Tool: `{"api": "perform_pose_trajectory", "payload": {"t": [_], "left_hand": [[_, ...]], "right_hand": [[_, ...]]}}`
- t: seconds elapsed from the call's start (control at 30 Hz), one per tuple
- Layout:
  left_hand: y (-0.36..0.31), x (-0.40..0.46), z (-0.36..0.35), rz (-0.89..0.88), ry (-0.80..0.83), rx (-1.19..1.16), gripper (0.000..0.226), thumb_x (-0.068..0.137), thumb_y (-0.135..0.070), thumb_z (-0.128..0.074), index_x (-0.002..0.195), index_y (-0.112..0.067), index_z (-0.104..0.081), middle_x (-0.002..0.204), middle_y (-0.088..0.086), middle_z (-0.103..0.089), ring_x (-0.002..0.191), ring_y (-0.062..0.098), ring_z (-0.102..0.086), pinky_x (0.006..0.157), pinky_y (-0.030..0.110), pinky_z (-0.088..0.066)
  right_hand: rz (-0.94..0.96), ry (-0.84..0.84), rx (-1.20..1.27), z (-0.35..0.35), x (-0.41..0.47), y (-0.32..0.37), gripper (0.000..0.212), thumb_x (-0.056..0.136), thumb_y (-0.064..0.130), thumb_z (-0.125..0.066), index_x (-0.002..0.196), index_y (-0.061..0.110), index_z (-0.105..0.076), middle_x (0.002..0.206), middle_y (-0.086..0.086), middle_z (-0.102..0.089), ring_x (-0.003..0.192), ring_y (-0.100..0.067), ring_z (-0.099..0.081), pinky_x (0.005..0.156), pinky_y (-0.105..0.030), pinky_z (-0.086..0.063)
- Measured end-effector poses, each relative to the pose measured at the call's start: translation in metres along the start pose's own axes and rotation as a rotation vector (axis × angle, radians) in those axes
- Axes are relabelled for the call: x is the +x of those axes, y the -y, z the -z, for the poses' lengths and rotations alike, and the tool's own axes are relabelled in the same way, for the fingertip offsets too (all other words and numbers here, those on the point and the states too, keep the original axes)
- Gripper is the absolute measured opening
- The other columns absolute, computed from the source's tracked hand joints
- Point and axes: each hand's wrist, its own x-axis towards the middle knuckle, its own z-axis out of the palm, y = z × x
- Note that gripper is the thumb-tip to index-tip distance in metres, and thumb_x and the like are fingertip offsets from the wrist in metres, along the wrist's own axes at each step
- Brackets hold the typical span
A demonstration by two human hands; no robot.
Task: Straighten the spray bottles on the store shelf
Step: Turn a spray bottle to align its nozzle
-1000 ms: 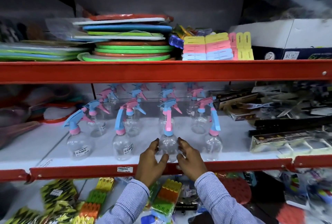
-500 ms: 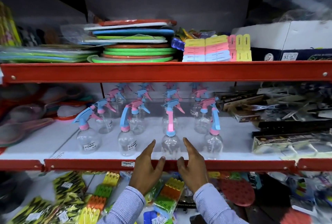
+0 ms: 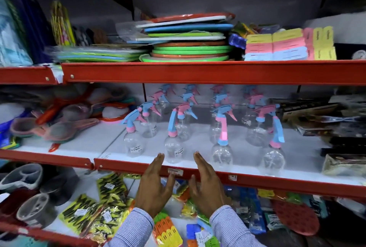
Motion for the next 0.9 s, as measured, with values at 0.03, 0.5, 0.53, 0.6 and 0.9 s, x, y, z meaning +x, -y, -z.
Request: {"api": "perform_pose_trajectory", "payload": {"t": [0.03, 0.5, 0.53, 0.6, 0.9], "left_hand": [[0.005, 0.006, 0.002, 0.006, 0.013, -0.003, 0.065, 0.087, -0.039, -0.059, 0.143, -0.016, -0.035, 0.149, 0.005, -0.043, 0.137, 0.019, -0.04, 0.114, 0.032, -0.032], [0.05, 0.083, 0.003, -0.025, 0.286, -0.201, 0.085, 0.081, -0.033, -0.069, 0.147, -0.008, -0.022, 0.154, 0.01, -0.034, 0.139, 0.022, -0.038, 0.103, 0.019, -0.028], [0.051, 0.086, 0.002, -0.022, 0.299, -0.21, 0.086, 0.081, -0.033, -0.069, 0.147, -0.009, -0.022, 0.153, 0.01, -0.036, 0.137, 0.022, -0.04, 0.102, 0.019, -0.029], [0.049, 0.092, 0.002, -0.003, 0.318, -0.228, 0.083, 0.08, -0.032, -0.07, 0.146, -0.009, -0.026, 0.149, 0.009, -0.042, 0.131, 0.023, -0.047, 0.097, 0.019, -0.034], [0.046, 0.085, 0.007, -0.052, 0.283, -0.265, 0.061, 0.079, -0.017, -0.068, 0.134, -0.014, -0.043, 0.124, 0.002, -0.062, 0.106, 0.011, -0.057, 0.08, 0.005, -0.033]], "right_hand": [[-0.028, 0.014, 0.02, -0.006, 0.006, 0.004, 0.062, 0.089, 0.022, -0.047, 0.146, 0.028, -0.023, 0.154, 0.007, -0.029, 0.14, -0.008, -0.029, 0.114, -0.021, -0.024], [-0.425, 0.005, 0.129, -0.052, 0.074, 0.029, 0.071, 0.087, 0.015, -0.058, 0.147, 0.019, -0.021, 0.146, -0.007, -0.045, 0.133, -0.018, -0.044, 0.103, -0.029, -0.043], [-0.429, 0.013, 0.129, -0.052, 0.075, 0.031, 0.07, 0.087, 0.015, -0.057, 0.147, 0.018, -0.022, 0.146, -0.006, -0.045, 0.133, -0.018, -0.044, 0.103, -0.028, -0.042], [-0.428, 0.034, 0.131, -0.051, 0.079, 0.03, 0.068, 0.087, 0.013, -0.056, 0.147, 0.019, -0.023, 0.146, -0.005, -0.045, 0.133, -0.018, -0.044, 0.104, -0.029, -0.042], [-0.407, 0.065, 0.102, -0.047, 0.076, 0.033, 0.059, 0.087, 0.006, -0.051, 0.143, 0.018, -0.034, 0.136, -0.003, -0.055, 0.125, -0.017, -0.052, 0.106, -0.03, -0.041]]}}
